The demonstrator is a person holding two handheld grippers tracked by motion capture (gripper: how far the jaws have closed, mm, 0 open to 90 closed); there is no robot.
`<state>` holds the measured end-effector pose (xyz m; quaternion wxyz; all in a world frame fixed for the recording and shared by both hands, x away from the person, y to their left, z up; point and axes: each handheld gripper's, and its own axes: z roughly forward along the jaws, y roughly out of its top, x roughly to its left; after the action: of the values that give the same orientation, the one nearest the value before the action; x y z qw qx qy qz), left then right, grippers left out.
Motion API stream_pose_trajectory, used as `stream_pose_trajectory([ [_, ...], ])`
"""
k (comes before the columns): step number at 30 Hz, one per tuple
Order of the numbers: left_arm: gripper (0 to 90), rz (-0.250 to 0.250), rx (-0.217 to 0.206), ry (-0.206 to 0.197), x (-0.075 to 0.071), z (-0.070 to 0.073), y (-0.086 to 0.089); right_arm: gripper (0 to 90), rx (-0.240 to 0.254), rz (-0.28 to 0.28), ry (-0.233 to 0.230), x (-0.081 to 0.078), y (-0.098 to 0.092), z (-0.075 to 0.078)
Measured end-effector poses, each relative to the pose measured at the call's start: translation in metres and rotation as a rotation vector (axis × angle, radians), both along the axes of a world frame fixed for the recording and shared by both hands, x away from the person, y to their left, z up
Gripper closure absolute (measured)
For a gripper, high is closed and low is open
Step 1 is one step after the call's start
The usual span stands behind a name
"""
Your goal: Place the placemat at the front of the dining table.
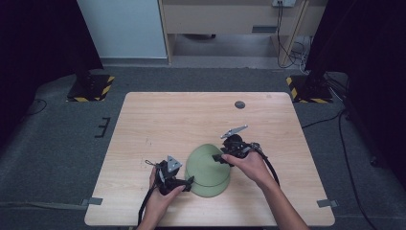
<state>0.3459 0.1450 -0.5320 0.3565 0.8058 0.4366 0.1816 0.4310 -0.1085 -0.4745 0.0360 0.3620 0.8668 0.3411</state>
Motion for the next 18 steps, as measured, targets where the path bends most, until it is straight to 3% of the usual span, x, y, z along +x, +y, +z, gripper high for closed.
stream_pose_trajectory([
  [4,0.2,0.001,-0.002,0.001,0.0000,-0.0001,0.0001,64.5,-0.006,-0.002,-0.008,0.0001,-0.0004,0.0008],
  [5,0.2,0.001,-0.003,0.002,0.0001,-0.0002,0.0002,72.2,-0.016,-0.001,-0.026,0.0007,-0.0012,0.0014],
  [9,0.2,0.001,-0.003,0.001,-0.0001,-0.0002,0.0002,83.6,-0.025,-0.006,-0.049,0.0012,-0.0031,0.0032],
  [18,0.3,0.004,-0.006,0.000,-0.0008,-0.0008,0.0004,85.5,-0.047,-0.023,-0.067,0.0022,-0.0036,0.0037],
])
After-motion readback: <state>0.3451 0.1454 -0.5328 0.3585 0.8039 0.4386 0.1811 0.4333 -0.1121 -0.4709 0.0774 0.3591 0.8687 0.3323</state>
